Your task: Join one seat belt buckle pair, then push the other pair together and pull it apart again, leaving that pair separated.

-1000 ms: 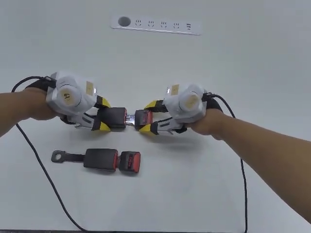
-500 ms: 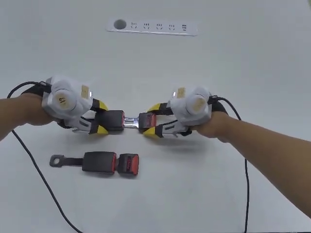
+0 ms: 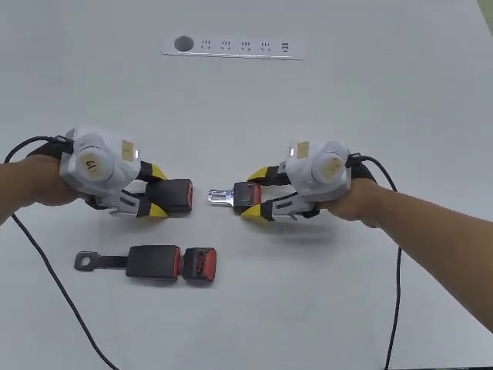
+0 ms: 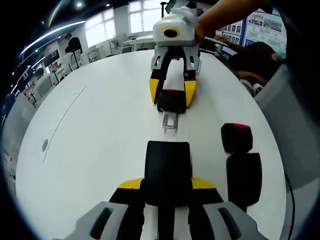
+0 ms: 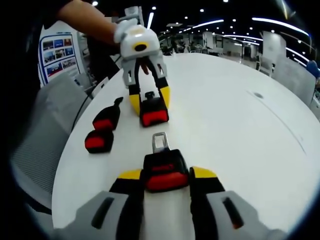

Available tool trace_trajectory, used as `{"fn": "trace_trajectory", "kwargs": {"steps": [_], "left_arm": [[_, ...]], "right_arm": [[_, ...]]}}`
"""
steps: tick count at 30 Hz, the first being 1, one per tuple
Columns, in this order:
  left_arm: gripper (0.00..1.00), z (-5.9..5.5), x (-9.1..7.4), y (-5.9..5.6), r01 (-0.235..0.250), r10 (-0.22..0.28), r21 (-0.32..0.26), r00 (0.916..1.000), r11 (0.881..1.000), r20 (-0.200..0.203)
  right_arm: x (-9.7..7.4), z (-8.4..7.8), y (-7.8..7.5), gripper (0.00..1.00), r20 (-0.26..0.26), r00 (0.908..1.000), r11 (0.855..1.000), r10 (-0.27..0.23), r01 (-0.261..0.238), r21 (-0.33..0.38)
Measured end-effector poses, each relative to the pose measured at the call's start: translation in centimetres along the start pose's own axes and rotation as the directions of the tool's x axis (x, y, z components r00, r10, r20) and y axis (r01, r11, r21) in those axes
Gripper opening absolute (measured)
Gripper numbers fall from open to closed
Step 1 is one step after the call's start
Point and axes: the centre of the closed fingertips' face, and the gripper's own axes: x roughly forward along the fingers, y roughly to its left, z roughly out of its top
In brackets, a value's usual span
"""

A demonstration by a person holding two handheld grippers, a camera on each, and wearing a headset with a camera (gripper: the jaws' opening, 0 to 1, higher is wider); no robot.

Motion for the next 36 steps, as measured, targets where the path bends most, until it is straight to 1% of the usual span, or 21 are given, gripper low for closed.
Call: {"fn": "trace_trajectory", "kwargs": {"steps": [6, 13, 19, 27, 36], "left_arm": [[0.34, 0.0, 0.0, 0.0, 0.0, 0.0, 0.0, 1.0, 1.0, -0.001], [0.34, 0.0, 0.0, 0.0, 0.0, 0.0, -0.001, 1.0, 1.0, 0.001], [0.34, 0.0, 0.0, 0.0, 0.0, 0.0, -0.002, 1.0, 1.0, 0.001], [0.35, 0.0, 0.0, 0.0, -0.001, 0.001, -0.007, 1.0, 1.0, 0.001], [0.35, 0.0, 0.0, 0.0, 0.005, -0.005, -0.001, 1.0, 1.0, -0.005]], "right_arm": [[-1.3, -1.1, -0.2, 0.36, -0.007, 0.9999, 1.0, -0.013, 0.013, 0.012], [-2.9, -2.1, 0.2, 0.36, -0.012, 0.9996, 0.999, -0.027, 0.027, 0.019], [-3.7, -2.8, 0.6, 0.36, -0.018, 0.9995, 0.999, -0.026, 0.027, 0.026], [-5.0, -3.9, 0.5, 0.36, -0.024, 0.9993, 0.999, -0.03, 0.031, 0.042], [-6.1, -4.6, 0.2, 0.36, -0.037, 0.9986, 0.999, -0.037, 0.039, 0.037]]}}
